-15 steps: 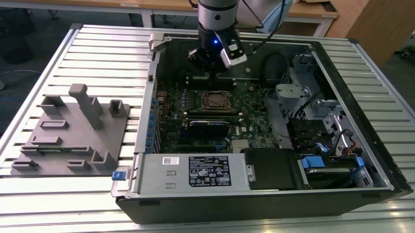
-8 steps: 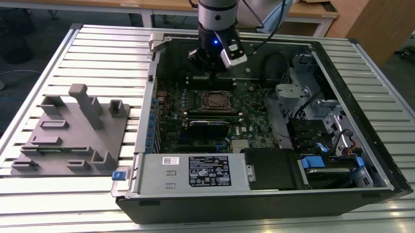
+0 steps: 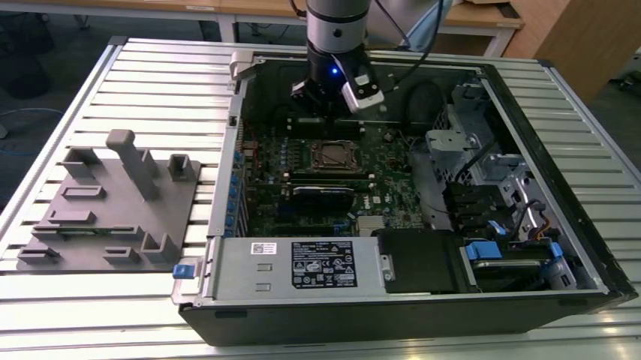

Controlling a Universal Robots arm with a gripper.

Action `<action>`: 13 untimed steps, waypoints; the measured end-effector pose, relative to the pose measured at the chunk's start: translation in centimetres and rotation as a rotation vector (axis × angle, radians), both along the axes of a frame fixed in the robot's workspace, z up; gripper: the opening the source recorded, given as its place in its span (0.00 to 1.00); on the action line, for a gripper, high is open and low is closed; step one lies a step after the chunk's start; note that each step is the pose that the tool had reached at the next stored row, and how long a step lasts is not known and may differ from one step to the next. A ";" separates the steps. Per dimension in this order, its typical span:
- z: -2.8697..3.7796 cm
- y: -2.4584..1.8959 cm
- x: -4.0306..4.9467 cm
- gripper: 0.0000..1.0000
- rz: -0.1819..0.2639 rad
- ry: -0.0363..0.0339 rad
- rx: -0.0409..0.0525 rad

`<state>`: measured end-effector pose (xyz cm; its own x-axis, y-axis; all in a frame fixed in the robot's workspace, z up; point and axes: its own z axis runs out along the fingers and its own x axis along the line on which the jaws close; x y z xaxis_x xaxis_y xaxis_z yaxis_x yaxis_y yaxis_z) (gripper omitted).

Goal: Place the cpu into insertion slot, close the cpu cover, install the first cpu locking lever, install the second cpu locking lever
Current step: 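Install the first cpu locking lever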

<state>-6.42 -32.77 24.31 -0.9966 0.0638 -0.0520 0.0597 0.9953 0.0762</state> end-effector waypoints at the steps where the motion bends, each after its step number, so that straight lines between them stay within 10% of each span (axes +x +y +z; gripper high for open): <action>1: 0.00 -0.14 0.00 0.10 0.000 0.0000 0.0003; 13: -0.01 -0.64 0.35 0.10 -0.001 0.0000 0.0008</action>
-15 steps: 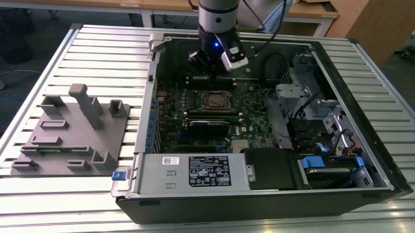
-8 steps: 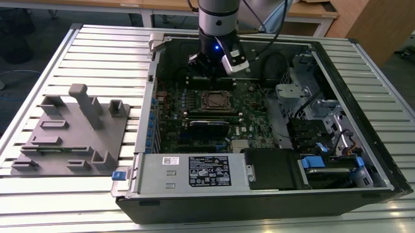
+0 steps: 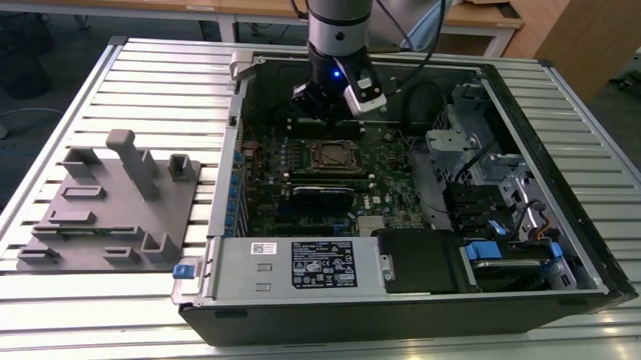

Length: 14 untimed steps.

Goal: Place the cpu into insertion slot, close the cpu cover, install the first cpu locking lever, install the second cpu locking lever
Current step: 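Install the first cpu locking lever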

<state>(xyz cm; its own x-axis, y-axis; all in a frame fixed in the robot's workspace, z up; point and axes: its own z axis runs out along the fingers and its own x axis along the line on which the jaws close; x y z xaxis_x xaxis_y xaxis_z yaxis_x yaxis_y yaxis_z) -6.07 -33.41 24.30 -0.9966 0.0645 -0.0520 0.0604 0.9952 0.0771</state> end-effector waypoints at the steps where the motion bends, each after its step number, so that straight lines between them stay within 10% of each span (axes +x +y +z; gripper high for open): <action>1: 0.00 0.00 0.16 0.10 0.000 0.0000 -0.0001; 14: -0.01 0.00 0.91 0.10 -0.002 0.0000 -0.0217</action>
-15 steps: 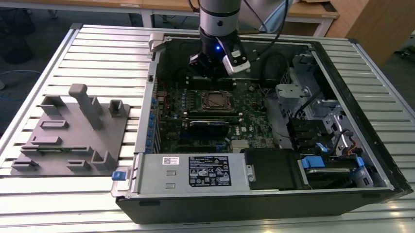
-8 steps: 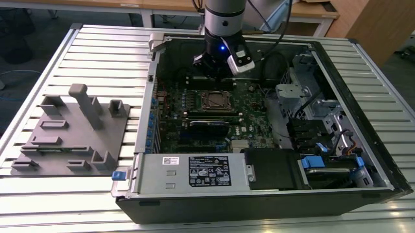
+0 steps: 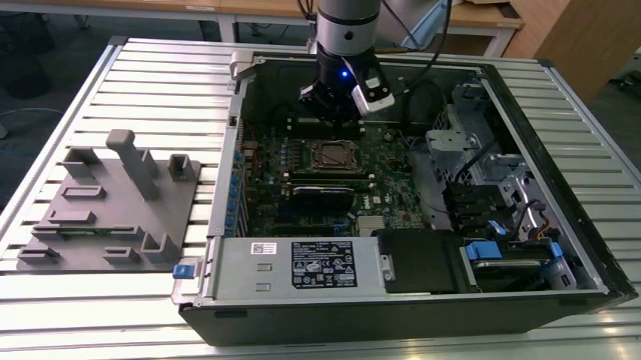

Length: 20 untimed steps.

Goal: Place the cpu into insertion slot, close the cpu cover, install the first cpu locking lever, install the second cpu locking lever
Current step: 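Install the first cpu locking lever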

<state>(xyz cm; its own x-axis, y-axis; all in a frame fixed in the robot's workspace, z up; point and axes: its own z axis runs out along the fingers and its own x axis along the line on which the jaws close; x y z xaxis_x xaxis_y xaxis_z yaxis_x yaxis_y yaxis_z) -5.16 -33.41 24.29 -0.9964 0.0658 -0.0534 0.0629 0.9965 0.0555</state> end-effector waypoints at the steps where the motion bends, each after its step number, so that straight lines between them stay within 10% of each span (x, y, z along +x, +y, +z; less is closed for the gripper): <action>1: -0.02 0.01 0.00 0.10 0.000 -0.0001 -0.0008; 20: -0.04 0.03 0.73 0.10 0.000 0.0004 -0.0038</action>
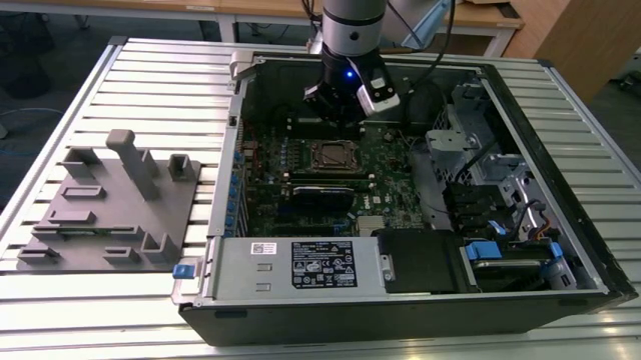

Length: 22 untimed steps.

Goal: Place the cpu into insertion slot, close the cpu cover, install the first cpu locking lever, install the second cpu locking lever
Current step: 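Install the first cpu locking lever, then install the second cpu locking lever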

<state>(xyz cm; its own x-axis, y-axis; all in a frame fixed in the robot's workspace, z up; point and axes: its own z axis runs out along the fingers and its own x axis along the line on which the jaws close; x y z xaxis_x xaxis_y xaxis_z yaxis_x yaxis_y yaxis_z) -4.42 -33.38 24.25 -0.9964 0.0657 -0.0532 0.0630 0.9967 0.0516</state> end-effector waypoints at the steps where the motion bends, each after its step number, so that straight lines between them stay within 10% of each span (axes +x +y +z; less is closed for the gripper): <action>1: -0.01 0.00 0.09 0.10 0.000 0.0001 0.0000; 22: -0.02 -0.03 0.29 0.10 0.000 0.0000 0.0003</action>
